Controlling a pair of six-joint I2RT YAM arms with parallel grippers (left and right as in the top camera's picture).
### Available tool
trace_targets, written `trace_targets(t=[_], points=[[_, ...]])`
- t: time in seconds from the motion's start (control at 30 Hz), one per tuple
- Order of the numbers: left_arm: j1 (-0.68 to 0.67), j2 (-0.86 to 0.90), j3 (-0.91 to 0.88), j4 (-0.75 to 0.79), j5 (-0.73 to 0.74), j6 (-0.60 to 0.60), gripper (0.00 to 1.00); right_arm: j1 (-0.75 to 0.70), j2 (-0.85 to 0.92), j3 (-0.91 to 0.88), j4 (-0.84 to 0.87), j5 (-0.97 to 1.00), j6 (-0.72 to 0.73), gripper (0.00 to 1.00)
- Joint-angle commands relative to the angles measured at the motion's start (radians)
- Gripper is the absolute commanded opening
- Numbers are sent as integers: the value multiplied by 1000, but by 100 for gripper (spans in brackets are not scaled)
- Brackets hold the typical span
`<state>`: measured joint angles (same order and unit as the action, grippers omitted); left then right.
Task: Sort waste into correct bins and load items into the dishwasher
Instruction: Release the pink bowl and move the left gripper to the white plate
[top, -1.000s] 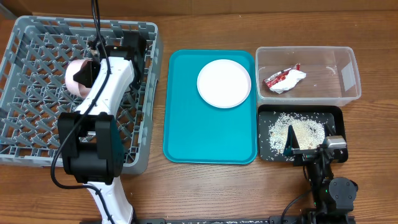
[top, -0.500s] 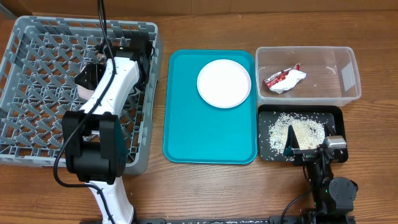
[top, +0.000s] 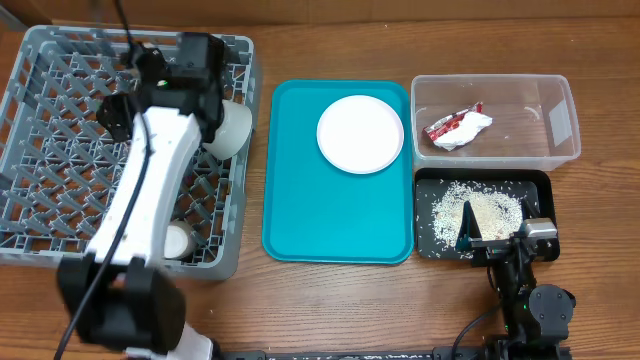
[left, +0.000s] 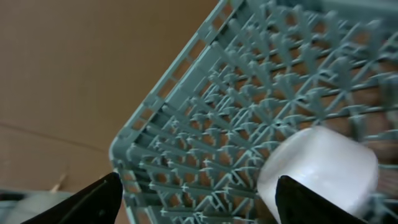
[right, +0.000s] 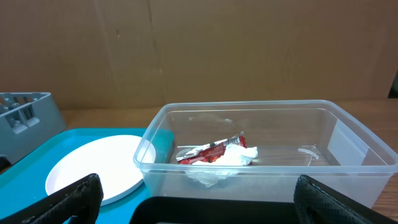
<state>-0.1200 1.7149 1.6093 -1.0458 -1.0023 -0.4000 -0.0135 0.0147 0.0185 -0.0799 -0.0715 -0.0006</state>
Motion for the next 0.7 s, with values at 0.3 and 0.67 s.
trace_targets(t=[0.3, 0.67], points=[[2, -83, 4, 7, 560, 76, 77, -5, -12, -11, 4, 2, -4, 100], [-59, -164, 4, 97, 977, 294, 61, -5, -12, -11, 4, 2, -4, 100]])
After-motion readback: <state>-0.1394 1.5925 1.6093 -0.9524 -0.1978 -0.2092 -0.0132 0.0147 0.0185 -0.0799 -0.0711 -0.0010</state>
